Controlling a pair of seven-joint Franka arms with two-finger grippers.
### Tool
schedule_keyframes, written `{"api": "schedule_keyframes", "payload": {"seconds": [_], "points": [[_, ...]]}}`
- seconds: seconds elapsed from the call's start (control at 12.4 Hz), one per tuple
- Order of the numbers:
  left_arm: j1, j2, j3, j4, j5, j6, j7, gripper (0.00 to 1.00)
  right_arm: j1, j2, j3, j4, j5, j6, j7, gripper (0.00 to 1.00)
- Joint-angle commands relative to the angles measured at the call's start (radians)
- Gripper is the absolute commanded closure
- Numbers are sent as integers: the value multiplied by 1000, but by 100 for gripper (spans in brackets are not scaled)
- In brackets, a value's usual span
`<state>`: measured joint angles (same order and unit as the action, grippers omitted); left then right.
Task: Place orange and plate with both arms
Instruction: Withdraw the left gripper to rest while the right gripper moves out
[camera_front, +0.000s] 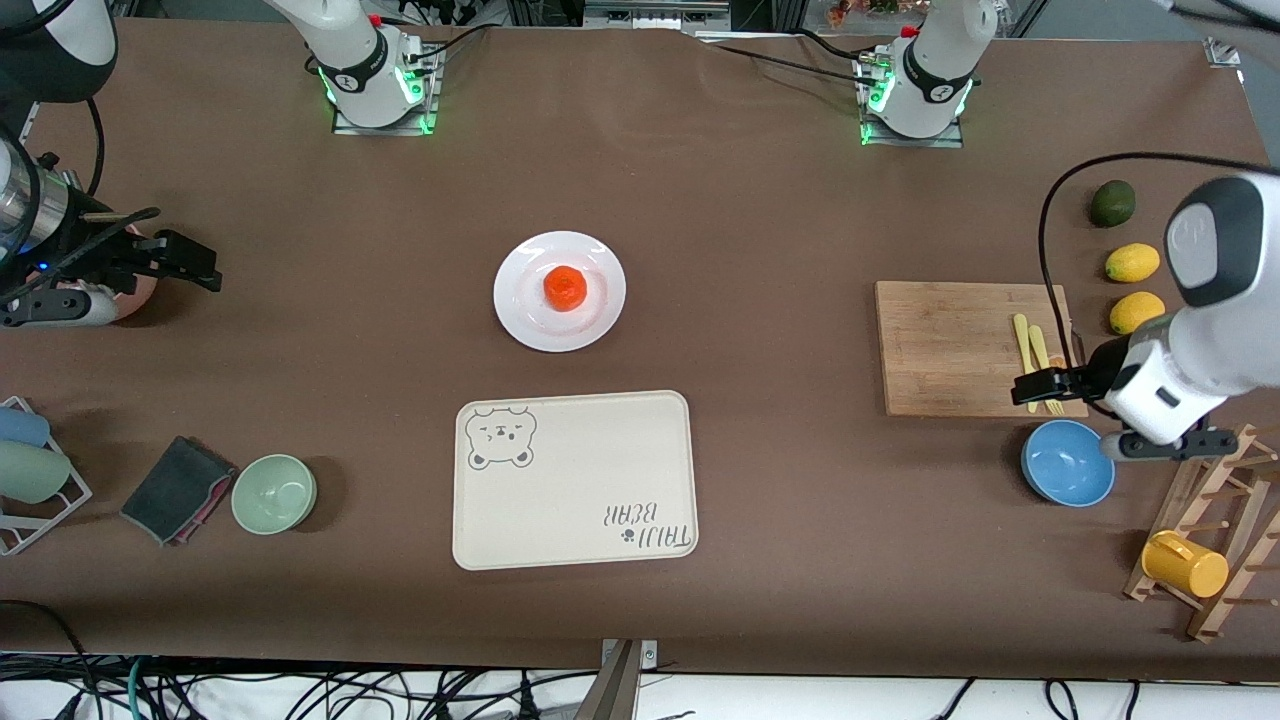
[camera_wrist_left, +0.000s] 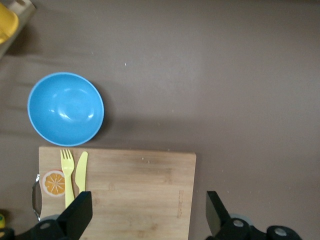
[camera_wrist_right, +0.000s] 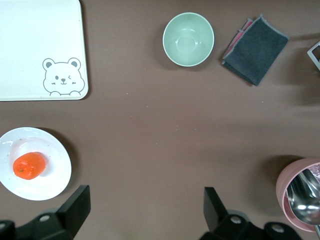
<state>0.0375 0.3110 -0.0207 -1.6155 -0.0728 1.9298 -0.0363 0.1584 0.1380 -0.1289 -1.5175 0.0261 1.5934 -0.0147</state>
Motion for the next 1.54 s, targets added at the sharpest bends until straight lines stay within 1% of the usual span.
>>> {"api": "schedule_keyframes", "payload": {"seconds": [0.0,0.16,0.24,0.4,0.48,0.57,0.65,0.73,0.89,0.97,1.05,1.21,1.37,1.45], "points": [[-16,-189,-1,-222,28,123,-22,0,-7,5,-3,17,-6,-18,6,0],[-5,-275,4,-236,13,109,-10,0,-10,6,-3,16,-5,-20,10,0],[-19,-295,17,-248,4,98,-1,0,-10,6,-3,14,-5,-20,9,0],[-24,-360,22,-244,1,39,-2,0,-8,20,-3,8,-6,-18,7,0],[-31,-392,56,-226,-2,-48,13,0,-4,37,-2,16,-8,-21,3,0],[-62,-401,77,-198,1,-137,95,0,0,35,-1,5,-12,-32,2,0],[-67,-401,97,-163,-1,-208,187,0,3,40,0,7,-20,-70,-1,0],[-71,-401,111,-118,4,-282,235,0,0,40,3,7,-12,-96,-5,0],[-68,-401,111,-80,10,-301,236,0,4,43,18,5,-2,-93,-8,0],[-65,-392,111,-36,7,-304,239,0,7,43,38,-4,0,-86,-20,0],[-68,-389,110,-31,10,-305,240,0,7,43,47,-12,4,-79,-25,0],[-70,-365,87,-34,31,-316,243,0,10,45,49,-38,78,-53,-34,0],[-68,-359,81,-35,73,-318,253,0,9,71,52,-43,115,-29,-68,0],[-68,-352,82,-35,74,-311,254,0,10,69,51,-76,159,-1,-83,0]]}}
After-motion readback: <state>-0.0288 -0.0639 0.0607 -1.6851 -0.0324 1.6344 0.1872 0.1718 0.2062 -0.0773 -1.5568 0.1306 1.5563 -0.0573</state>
